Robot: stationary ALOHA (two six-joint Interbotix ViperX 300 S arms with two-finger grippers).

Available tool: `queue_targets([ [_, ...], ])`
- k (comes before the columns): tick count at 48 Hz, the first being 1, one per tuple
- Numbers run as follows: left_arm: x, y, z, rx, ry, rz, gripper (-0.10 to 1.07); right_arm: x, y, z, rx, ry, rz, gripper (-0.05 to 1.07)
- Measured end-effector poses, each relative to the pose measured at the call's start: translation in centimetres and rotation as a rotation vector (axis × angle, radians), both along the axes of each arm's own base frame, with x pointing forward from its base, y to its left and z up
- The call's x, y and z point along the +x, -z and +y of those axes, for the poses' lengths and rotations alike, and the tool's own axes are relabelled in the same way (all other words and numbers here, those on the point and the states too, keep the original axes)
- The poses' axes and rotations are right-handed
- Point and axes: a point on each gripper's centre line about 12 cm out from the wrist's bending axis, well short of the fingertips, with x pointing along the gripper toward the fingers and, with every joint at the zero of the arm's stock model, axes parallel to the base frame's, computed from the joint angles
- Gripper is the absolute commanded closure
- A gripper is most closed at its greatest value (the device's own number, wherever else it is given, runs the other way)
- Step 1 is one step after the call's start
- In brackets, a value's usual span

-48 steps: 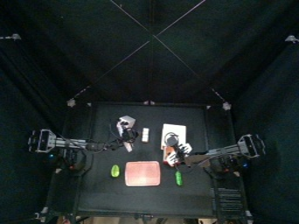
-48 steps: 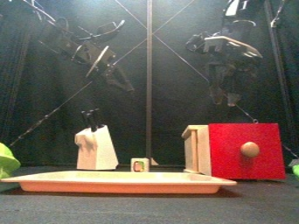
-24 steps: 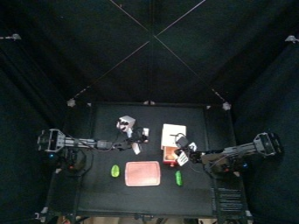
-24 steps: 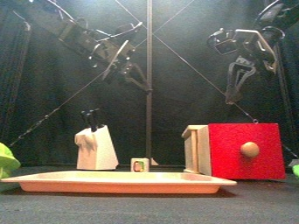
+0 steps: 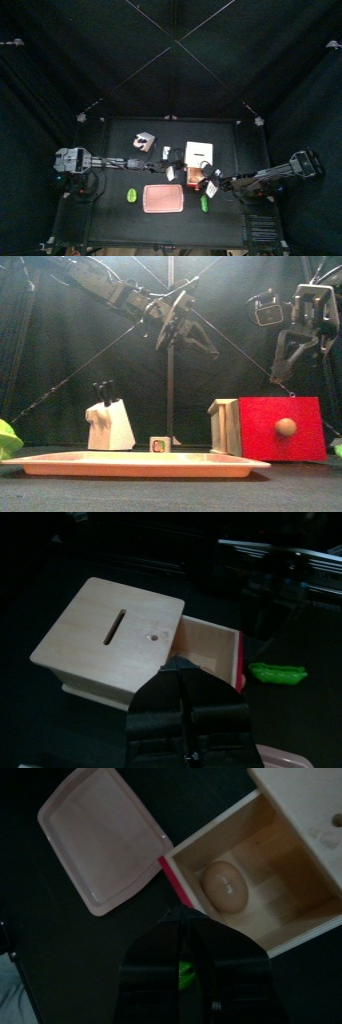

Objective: Close drawer

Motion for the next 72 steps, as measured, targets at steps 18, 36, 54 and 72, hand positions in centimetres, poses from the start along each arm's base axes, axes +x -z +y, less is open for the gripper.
queue_targets([
  [18,2.6,2.9,4.2,-0.059,-0.104,0.026,0.89,-0.6,0.9,0.9,-0.013,-0.046,0.025,0.55],
  [36,3.8,5.8,5.1,-0.108,-0.14,0.063,0.89,-0.5,2.3,1.0,-0.025,-0.063,0.064,0.55],
  [54,3.4,7.0,6.2,-0.155,-0.202,0.079,0.89,-0.2,3.3,1.2,-0.028,-0.067,0.101,0.55],
  [72,3.2,7.1,6.2,-0.174,-0.215,0.079,0.89,-0.1,3.4,0.7,-0.055,-0.062,0.112,0.55],
])
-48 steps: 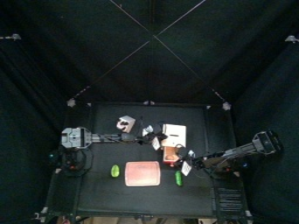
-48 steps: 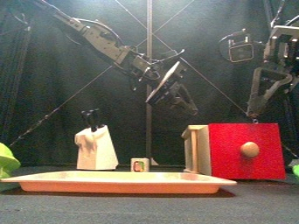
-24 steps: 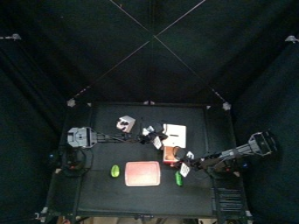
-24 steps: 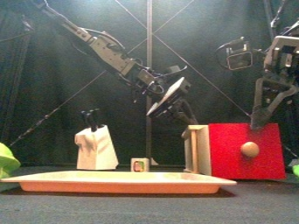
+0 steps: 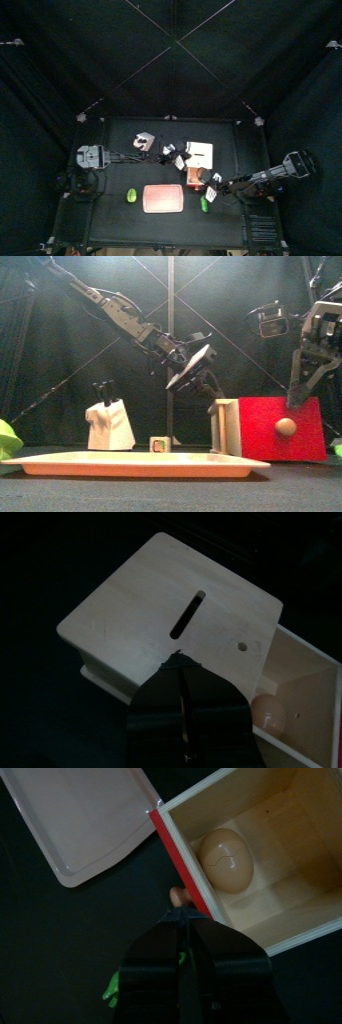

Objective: Close drawer

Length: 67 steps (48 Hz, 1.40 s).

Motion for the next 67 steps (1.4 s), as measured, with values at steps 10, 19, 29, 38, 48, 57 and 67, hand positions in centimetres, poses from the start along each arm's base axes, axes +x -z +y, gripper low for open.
queue_targets([
  [10,0.0,0.1,-0.1,-0.002,0.001,0.001,0.89,0.2,-0.1,-1.1,-0.033,0.016,-0.005,0.55],
  [19,0.0,0.1,-0.1,-0.002,0.001,0.001,0.89,0.5,-0.5,-2.5,-0.064,0.05,-0.017,0.55],
  [29,0.0,0.1,-0.1,-0.012,-0.006,-0.001,0.89,0.6,-0.9,-4.2,-0.081,0.104,-0.031,0.55],
  [38,0.0,0.1,-0.2,-0.014,-0.006,-0.001,0.89,0.5,-1.3,-5.2,-0.09,0.137,-0.044,0.55],
  [48,0.0,0.1,-0.2,-0.014,-0.004,-0.001,0.89,0.3,-1.5,-6.5,-0.102,0.177,-0.05,0.55],
  [57,0.0,0.1,-0.2,-0.016,-0.007,-0.002,0.89,-0.3,-1.2,-7.4,-0.106,0.208,-0.045,0.55],
  [67,0.0,0.1,-0.2,-0.016,-0.005,-0.002,0.89,-0.8,-1.0,-8.5,-0.105,0.254,-0.04,0.55],
])
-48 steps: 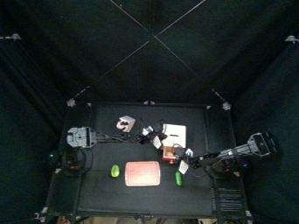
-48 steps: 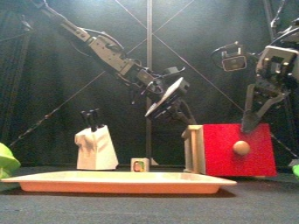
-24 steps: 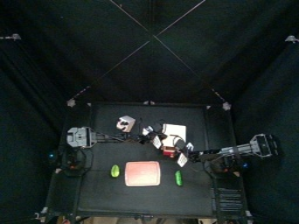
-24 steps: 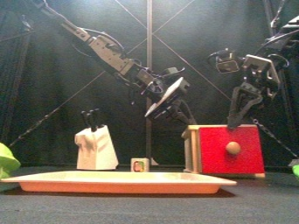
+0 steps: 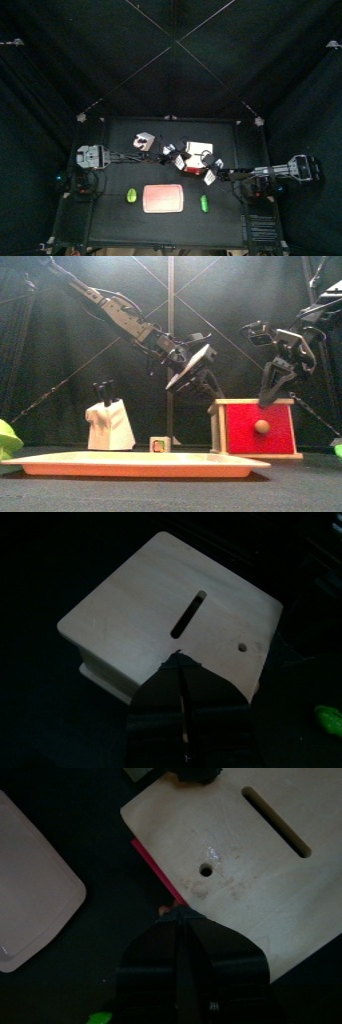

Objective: Close drawer

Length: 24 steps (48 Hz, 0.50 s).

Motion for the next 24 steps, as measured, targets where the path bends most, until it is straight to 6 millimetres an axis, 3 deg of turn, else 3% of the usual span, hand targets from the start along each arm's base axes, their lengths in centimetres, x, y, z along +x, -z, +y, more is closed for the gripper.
queue_targets([
  [13,-0.1,0.0,0.1,0.003,-0.003,0.001,0.89,-0.3,-0.1,-1.2,0.003,0.049,-0.006,0.55],
  [24,-0.2,-0.3,0.1,0.002,-0.003,-0.004,0.89,0.0,-0.5,-0.8,0.02,0.028,-0.046,0.55],
])
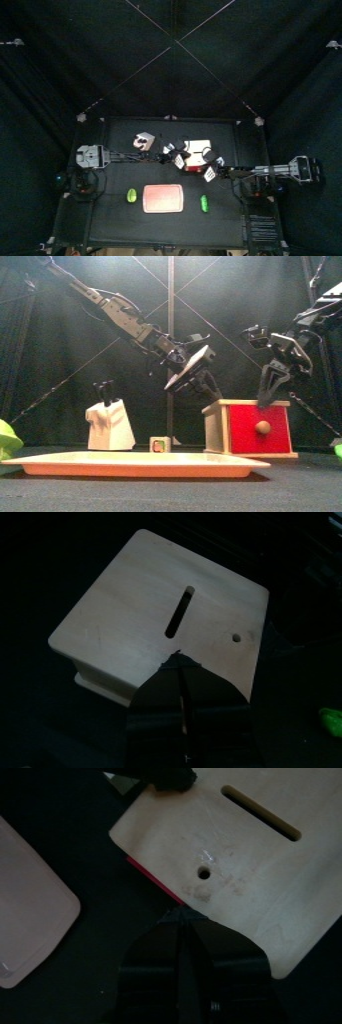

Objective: Close drawer

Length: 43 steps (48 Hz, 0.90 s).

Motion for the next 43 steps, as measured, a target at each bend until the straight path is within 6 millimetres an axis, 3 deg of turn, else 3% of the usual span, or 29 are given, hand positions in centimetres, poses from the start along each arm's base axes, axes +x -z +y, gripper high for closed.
queue_targets([
  [12,-0.4,-2.2,-0.4,0.019,0.016,-0.036,0.89,0.3,-2.4,2.6,0.017,-0.118,-0.125,0.55],
  [25,-0.4,-6.2,-3.9,0.059,0.112,-0.109,0.89,-0.1,-2.7,3.6,0.022,-0.161,-0.149,0.55],
  [31,-0.4,-6.6,-5.8,0.061,0.159,-0.118,0.89,-0.2,-2.5,3.6,0.024,-0.159,-0.145,0.55],
  [43,-1.6,-6.5,-7.0,0.038,0.168,-0.108,0.89,-0.6,-1.9,3.6,0.033,-0.153,-0.127,0.55],
])
